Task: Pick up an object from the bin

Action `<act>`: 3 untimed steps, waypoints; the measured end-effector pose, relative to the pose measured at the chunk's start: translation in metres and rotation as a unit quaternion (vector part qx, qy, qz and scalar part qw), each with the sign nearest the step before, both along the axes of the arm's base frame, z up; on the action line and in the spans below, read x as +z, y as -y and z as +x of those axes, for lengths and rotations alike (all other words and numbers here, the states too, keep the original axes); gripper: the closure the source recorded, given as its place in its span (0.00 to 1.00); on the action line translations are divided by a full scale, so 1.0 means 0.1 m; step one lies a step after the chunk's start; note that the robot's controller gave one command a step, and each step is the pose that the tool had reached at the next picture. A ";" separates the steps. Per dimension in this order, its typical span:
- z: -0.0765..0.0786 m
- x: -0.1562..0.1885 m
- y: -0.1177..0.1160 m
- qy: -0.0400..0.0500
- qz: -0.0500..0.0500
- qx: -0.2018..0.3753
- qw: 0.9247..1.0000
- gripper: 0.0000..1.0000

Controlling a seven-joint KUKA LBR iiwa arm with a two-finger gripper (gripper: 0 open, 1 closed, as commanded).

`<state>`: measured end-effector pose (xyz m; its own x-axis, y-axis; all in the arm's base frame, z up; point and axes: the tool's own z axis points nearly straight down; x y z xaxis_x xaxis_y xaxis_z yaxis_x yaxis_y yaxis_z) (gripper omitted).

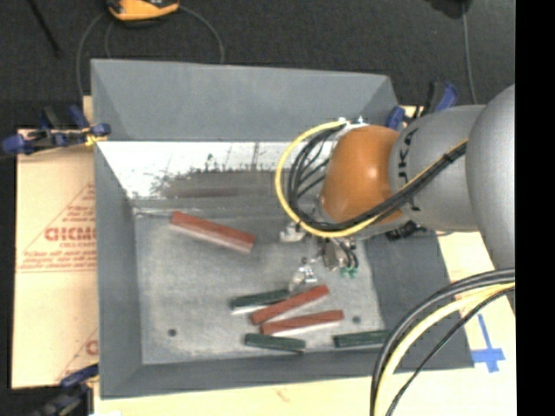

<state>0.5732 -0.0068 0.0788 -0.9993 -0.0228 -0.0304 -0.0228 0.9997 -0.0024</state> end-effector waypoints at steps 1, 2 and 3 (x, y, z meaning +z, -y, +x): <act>-0.32 0.10 0.01 -0.012 0.000 0.048 0.999 0.00; -0.49 0.03 -0.26 -0.013 0.000 0.034 0.999 1.00; -0.49 0.03 -0.26 -0.013 0.000 0.034 0.999 1.00</act>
Offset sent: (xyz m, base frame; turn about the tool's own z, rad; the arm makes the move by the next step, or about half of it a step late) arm -0.0516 0.0271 -0.0010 -0.0674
